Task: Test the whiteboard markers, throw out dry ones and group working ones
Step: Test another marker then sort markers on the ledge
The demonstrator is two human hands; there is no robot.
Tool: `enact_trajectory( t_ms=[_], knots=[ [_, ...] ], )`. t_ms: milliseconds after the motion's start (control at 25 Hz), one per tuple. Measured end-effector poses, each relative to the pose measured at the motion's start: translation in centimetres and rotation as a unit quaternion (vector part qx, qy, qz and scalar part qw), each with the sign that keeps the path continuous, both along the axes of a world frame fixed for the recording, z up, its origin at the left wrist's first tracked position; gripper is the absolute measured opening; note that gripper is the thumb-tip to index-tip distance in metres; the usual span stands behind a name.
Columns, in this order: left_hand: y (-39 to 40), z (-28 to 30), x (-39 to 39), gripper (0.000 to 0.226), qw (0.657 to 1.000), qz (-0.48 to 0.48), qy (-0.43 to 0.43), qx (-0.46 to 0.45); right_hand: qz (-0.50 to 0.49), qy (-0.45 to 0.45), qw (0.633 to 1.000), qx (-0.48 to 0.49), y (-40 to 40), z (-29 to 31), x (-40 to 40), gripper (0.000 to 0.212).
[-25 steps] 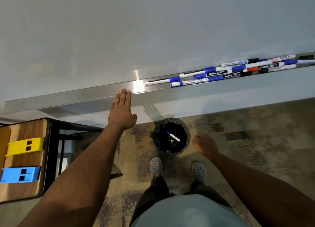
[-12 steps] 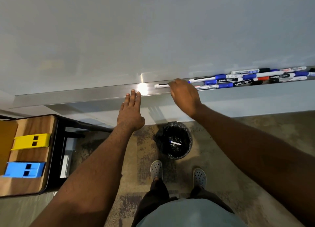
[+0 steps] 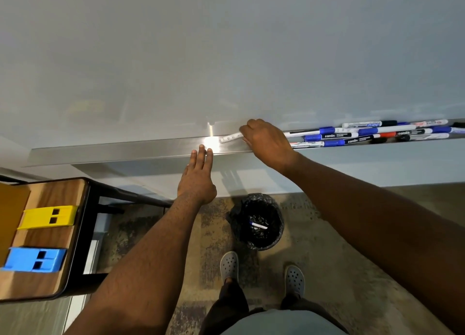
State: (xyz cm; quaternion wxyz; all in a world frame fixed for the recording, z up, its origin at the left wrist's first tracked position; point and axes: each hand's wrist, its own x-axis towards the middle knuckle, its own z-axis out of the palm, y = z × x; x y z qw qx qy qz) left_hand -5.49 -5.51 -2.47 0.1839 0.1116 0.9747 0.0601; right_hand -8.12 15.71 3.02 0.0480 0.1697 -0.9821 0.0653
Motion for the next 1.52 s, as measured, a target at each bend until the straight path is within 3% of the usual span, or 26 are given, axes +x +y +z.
enact_trajectory(
  t_ms=[80,160,240,320,400,440,520,560,720,840,960,1000,1080,1120,1200,1320,1440,1520],
  knots=[
    [0.0,0.2,0.0,0.098,1.000,-0.006,-0.006,-0.001,-0.030,0.026,0.991,-0.125,-0.3,2.1,1.1,0.023],
    [-0.1,0.6,-0.2,0.096,1.000,-0.018,-0.020,0.003,-0.129,0.012,0.940,-0.316,-0.3,3.9,2.5,0.018],
    [-0.5,1.3,-0.4,0.091,0.998,-0.014,-0.049,0.028,-0.233,-0.046,0.800,-0.551,0.1,5.4,3.8,0.006],
    [-0.5,2.5,-0.6,0.079,0.996,-0.002,-0.061,0.072,-0.262,-0.135,0.654,-0.697,0.8,6.4,5.5,0.008],
    [0.6,4.3,0.1,0.053,0.982,0.053,-0.011,0.181,-0.257,-0.185,0.590,-0.743,1.7,6.9,7.1,0.014],
    [1.8,5.8,1.0,0.044,0.956,0.118,0.003,0.270,-0.253,-0.199,0.573,-0.754,2.0,7.1,7.8,0.014],
    [5.0,9.2,2.9,0.056,0.860,0.227,-0.053,0.454,-0.247,-0.213,0.556,-0.765,2.4,7.3,8.9,0.015],
    [6.3,10.5,3.7,0.064,0.833,0.239,-0.087,0.492,-0.246,-0.216,0.559,-0.762,2.4,7.4,9.4,0.016],
    [9.6,12.3,5.2,0.061,0.822,0.236,-0.088,0.511,-0.232,-0.227,0.587,-0.741,2.1,8.1,10.5,0.016],
    [10.5,12.2,4.7,0.044,0.778,0.297,-0.105,0.544,-0.217,-0.252,0.560,-0.759,1.8,8.6,11.2,0.016],
    [10.8,11.5,4.2,0.025,0.725,0.343,-0.135,0.581,-0.245,-0.255,0.560,-0.749,1.8,8.7,11.0,0.020],
    [9.8,10.9,3.8,0.021,0.693,0.376,-0.138,0.600,-0.270,-0.237,0.525,-0.771,2.8,8.8,10.7,0.021],
    [5.6,10.1,2.7,0.025,0.615,0.461,-0.120,0.628,-0.324,-0.171,0.414,-0.833,7.2,9.0,9.8,0.024],
    [3.1,9.7,2.2,0.027,0.610,0.479,-0.092,0.624,-0.340,-0.128,0.388,-0.847,10.2,9.1,9.4,0.024],
    [-0.5,9.8,1.4,0.028,0.661,0.464,-0.051,0.588,-0.359,-0.073,0.400,-0.840,14.3,8.9,9.2,0.022],
    [1.6,10.3,1.1,0.035,0.744,0.380,-0.029,0.549,-0.323,-0.084,0.447,-0.830,12.6,7.7,9.0,0.015],
    [6.5,12.6,1.2,0.046,0.826,0.263,0.012,0.497,-0.264,-0.124,0.569,-0.769,7.8,8.5,8.7,0.005],
    [8.5,16.4,0.5,0.049,0.842,0.182,0.058,0.505,-0.208,-0.099,0.667,-0.708,6.4,11.7,8.1,0.008]
  ],
)
